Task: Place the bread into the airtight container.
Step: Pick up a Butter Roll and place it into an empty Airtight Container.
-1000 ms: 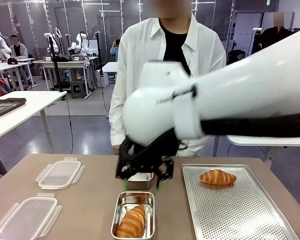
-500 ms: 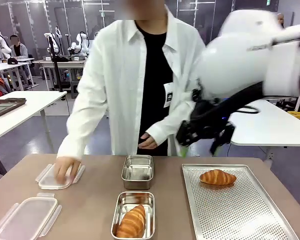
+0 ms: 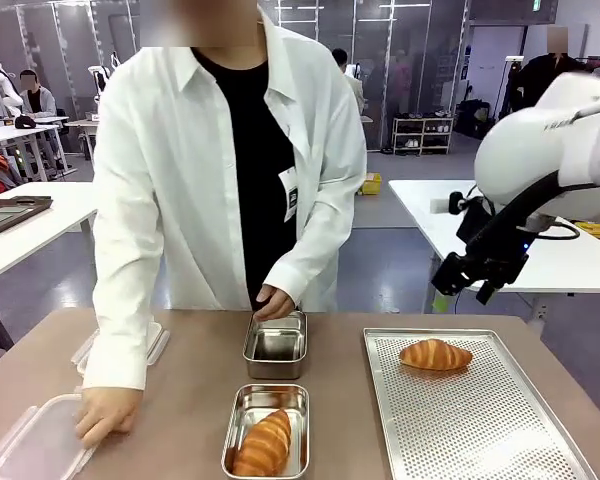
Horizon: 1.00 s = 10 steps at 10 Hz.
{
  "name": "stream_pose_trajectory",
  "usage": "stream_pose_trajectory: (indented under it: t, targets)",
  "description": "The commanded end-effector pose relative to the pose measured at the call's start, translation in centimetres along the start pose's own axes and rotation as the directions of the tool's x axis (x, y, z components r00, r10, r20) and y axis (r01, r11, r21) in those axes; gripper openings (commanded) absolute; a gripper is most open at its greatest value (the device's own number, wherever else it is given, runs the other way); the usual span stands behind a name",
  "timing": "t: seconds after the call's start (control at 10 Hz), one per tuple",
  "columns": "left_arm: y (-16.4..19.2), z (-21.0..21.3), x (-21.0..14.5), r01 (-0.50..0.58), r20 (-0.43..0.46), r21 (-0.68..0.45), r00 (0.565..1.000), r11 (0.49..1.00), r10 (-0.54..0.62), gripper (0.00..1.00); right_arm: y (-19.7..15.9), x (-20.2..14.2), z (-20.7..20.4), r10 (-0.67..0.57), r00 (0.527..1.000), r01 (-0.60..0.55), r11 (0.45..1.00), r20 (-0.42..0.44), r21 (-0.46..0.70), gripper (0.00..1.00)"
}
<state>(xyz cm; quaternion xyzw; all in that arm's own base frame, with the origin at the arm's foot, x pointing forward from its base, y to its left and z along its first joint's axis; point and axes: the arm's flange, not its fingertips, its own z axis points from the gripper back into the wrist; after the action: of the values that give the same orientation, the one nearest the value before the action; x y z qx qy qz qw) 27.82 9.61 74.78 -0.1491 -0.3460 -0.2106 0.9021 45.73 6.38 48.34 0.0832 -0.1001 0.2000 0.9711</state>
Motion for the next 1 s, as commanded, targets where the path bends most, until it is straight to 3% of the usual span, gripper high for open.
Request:
stream_pose_trajectory:
  t: [0.0, 0.2, 0.4, 0.5, 0.7, 0.9]
  targets:
    - [-0.1, 0.1, 0.1, 0.012, 0.004, -0.009, 1.0, 1.0, -0.012, 1.0, -1.6, 2.7, -1.5, 0.06, 0.998, -0.061, 0.996, -0.012, -0.064, 1.0]
    - [-0.1, 0.1, 0.1, 0.012, 0.004, -0.009, 1.0, 1.0, -0.012, 1.0, -3.2, 3.4, -3.9, 0.074, 0.992, -0.082, 0.993, -0.097, -0.085, 1.0]
    - [-0.1, 0.1, 0.1, 0.012, 0.004, -0.009, 1.0, 1.0, -0.012, 1.0, -3.8, 3.5, -4.7, 0.084, 0.993, -0.084, 0.996, -0.085, 0.004, 1.0]
    - [-0.1, 0.1, 0.1, 0.012, 0.004, -0.009, 1.0, 1.0, -0.012, 1.0, -5.0, 2.5, -3.0, 0.073, 0.997, -0.071, 0.995, -0.03, 0.067, 1.0]
    - [-0.1, 0.1, 0.1, 0.012, 0.004, -0.009, 1.0, 1.0, -0.012, 1.0, -10.3, -2.2, 1.8, -0.07, 0.99, 0.046, 0.979, 0.118, 0.197, 1.0]
    - [-0.1, 0.1, 0.1, 0.012, 0.004, -0.009, 1.0, 1.0, -0.012, 1.0, -15.2, -9.1, 4.9, -0.24, 0.939, 0.15, 0.931, 0.248, 0.333, 1.0]
